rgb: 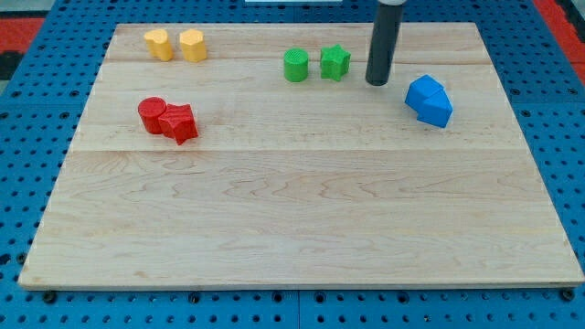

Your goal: Push green star and green circle closer to the yellow hexagon

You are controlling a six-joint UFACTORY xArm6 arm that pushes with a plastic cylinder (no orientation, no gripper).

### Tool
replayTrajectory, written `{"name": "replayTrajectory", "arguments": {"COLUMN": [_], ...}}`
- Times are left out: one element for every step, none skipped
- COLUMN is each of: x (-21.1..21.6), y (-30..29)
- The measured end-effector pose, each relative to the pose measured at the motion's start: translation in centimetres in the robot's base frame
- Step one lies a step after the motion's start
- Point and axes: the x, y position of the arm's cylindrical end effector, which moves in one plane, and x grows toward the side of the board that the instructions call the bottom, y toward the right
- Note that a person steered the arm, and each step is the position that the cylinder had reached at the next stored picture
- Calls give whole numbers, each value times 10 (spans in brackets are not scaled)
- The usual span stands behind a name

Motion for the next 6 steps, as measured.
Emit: {"name": "replayTrajectory", "arguments": {"x": [-26,-27,-24,-24,-24,-10], "y": [-4,-53,-118,-188,-233,-237]}}
